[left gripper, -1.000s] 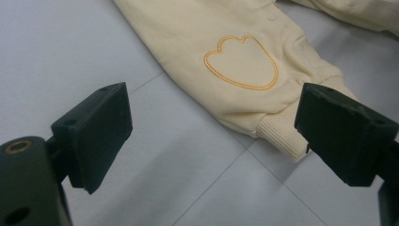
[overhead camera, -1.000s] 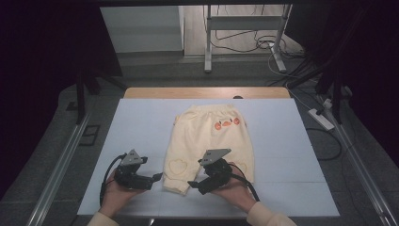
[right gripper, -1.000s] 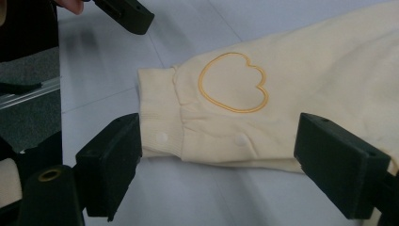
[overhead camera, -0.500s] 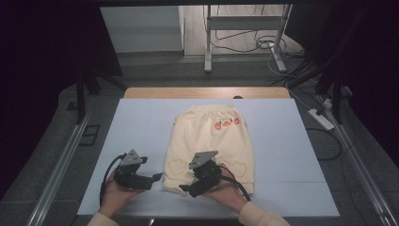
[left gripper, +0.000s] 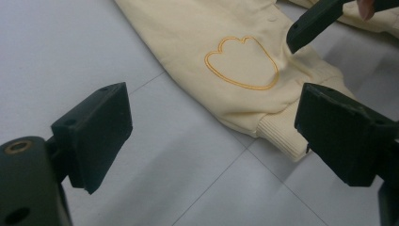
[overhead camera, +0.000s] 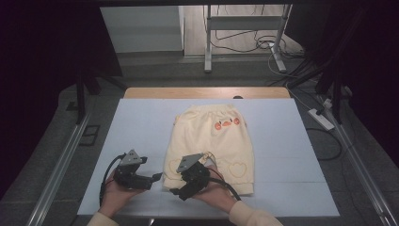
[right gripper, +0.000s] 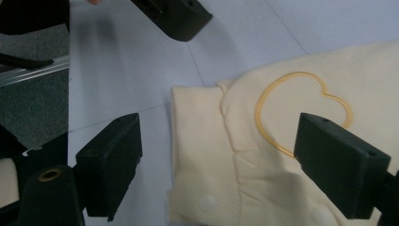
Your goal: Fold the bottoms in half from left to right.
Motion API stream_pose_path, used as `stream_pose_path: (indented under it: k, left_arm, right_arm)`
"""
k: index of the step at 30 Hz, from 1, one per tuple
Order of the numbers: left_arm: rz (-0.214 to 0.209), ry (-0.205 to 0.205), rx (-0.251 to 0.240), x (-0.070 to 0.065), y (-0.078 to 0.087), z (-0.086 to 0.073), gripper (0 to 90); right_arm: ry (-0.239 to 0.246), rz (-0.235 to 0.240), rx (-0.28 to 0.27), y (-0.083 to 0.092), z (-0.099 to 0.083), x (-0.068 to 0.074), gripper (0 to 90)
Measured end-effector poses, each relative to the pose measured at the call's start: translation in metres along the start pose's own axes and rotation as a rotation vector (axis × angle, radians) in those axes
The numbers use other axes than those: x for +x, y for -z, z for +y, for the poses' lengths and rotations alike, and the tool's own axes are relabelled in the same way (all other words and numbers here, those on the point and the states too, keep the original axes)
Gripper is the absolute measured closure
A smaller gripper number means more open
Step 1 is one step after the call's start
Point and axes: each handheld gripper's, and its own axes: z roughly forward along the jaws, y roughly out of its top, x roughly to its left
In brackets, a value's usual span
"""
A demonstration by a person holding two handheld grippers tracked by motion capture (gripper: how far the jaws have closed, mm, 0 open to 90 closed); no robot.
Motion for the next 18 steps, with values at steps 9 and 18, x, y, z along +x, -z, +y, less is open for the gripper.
stream_pose_path:
  k: [9, 18]
  left_arm:
    - [0.0, 0.007, -0.006, 0.001, 0.001, -0.001, 11.2]
    - [0.0, 0.008, -0.004, 0.002, 0.001, -0.001, 11.2]
  right_arm:
    - [0.038, 0.025, 0.018, -0.017, 0.007, 0.008, 18.7]
    - [0.083, 0.005, 0.065, -0.032, 0.007, 0.011, 22.6]
